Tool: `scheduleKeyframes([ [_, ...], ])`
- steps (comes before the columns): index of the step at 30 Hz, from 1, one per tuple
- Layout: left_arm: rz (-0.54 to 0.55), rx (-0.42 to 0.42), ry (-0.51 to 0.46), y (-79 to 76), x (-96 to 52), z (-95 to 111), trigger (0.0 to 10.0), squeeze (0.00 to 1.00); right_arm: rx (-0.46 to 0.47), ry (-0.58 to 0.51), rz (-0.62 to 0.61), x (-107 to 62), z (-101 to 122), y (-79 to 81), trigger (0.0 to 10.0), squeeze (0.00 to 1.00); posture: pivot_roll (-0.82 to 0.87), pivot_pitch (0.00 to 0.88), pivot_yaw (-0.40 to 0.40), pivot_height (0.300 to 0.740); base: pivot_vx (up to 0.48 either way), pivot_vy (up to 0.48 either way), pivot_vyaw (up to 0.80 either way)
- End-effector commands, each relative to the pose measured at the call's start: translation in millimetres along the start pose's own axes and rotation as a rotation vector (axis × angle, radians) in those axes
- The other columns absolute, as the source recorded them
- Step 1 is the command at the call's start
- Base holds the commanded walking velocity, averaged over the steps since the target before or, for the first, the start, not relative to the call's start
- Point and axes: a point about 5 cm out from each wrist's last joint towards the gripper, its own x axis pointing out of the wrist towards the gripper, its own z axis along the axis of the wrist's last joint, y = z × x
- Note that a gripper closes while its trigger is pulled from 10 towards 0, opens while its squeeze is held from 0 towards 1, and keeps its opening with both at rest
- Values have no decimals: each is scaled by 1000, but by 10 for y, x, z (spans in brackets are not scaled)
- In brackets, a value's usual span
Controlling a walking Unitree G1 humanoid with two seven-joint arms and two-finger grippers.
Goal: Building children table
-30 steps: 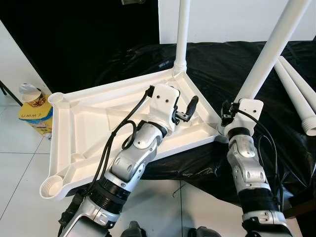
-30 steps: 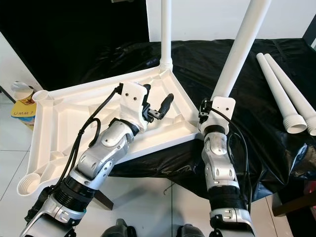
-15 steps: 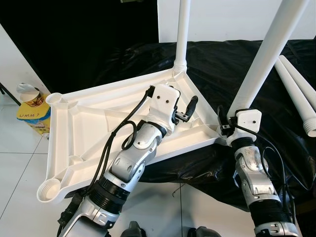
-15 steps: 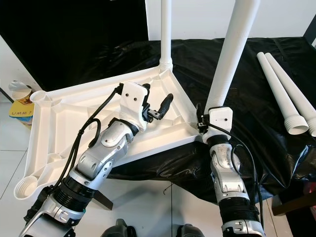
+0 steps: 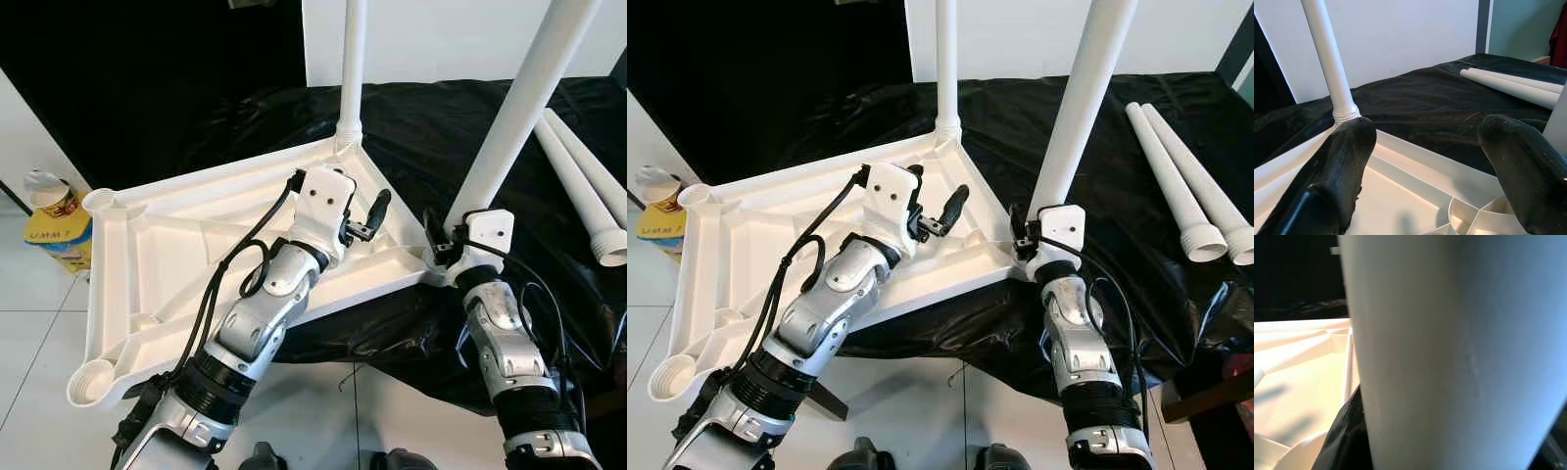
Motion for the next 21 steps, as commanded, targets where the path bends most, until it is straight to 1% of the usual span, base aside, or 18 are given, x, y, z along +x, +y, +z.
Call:
scheduleKeyframes([
  [1, -164, 16, -17, -90, -26, 30, 10000, 0, 72, 213, -4, -144, -384, 44, 10000, 0, 14, 110, 54, 740, 0, 0, 0],
  [5, -164, 16, -19, -94, -30, 36, 10000, 0, 90, 231, -21, -138, -388, 31, 10000, 0, 14, 111, 52, 740, 0, 0, 0],
  [7, -164, 16, -20, -99, -30, 39, 10000, 0, 114, 251, -40, -142, -406, 14, 10000, 0, 14, 111, 49, 740, 0, 0, 0],
  [11, -164, 16, -22, -105, -31, 42, 10000, 0, 120, 258, -48, -149, -412, 4, 10000, 0, 14, 107, 46, 740, 0, 0, 0],
  [18, -180, 16, -27, -128, -42, 43, 10000, 0, 125, 261, -47, -174, -409, 49, 10000, 0, 15, 100, 42, 740, 0, 0, 0],
  [19, -242, 7, -26, -195, -78, 33, 10000, 0, 124, 244, -68, -203, -396, 113, 10000, 0, 20, 95, 37, 740, 0, 0, 0],
  [20, -242, 7, -26, -195, -78, 33, 10000, 0, 124, 244, -68, -203, -396, 113, 10000, 0, 20, 95, 37, 740, 0, 0, 0],
  [21, -273, 1, -24, -229, -98, 29, 10000, 0, 126, 238, -84, -214, -389, 137, 10000, 0, 20, 95, 37, 740, 0, 0, 0],
])
